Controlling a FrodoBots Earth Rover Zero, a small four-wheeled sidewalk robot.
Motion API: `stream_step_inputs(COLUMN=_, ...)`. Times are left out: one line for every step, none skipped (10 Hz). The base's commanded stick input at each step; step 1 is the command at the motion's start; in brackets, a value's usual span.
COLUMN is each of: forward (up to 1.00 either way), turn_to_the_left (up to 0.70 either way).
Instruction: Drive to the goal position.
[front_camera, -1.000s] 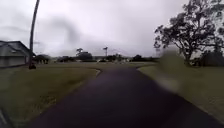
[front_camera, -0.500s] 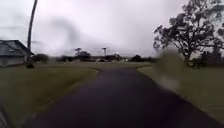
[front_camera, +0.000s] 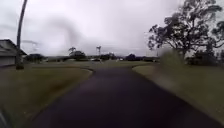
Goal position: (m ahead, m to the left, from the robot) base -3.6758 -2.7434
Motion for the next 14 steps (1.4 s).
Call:
stream_step_inputs(forward=0.85, turn_to_the_left=0.0)
stream_step_inputs(forward=0.85, turn_to_the_left=0.0)
stream_step_inputs(forward=0.85, turn_to_the_left=0.0)
stream_step_inputs(forward=0.85, turn_to_the_left=0.0)
stream_step_inputs(forward=0.85, turn_to_the_left=0.0)
stream_step_inputs(forward=0.85, turn_to_the_left=0.0)
stream_step_inputs(forward=0.85, turn_to_the_left=0.0)
stream_step_inputs(forward=0.85, turn_to_the_left=0.0)
stream_step_inputs(forward=0.85, turn_to_the_left=0.0)
stream_step_inputs(forward=0.85, turn_to_the_left=0.0)
stream_step_inputs(forward=0.85, turn_to_the_left=0.0)
stream_step_inputs(forward=0.85, turn_to_the_left=0.0)
stream_step_inputs(forward=0.85, turn_to_the_left=0.0)
stream_step_inputs(forward=0.85, turn_to_the_left=0.0)
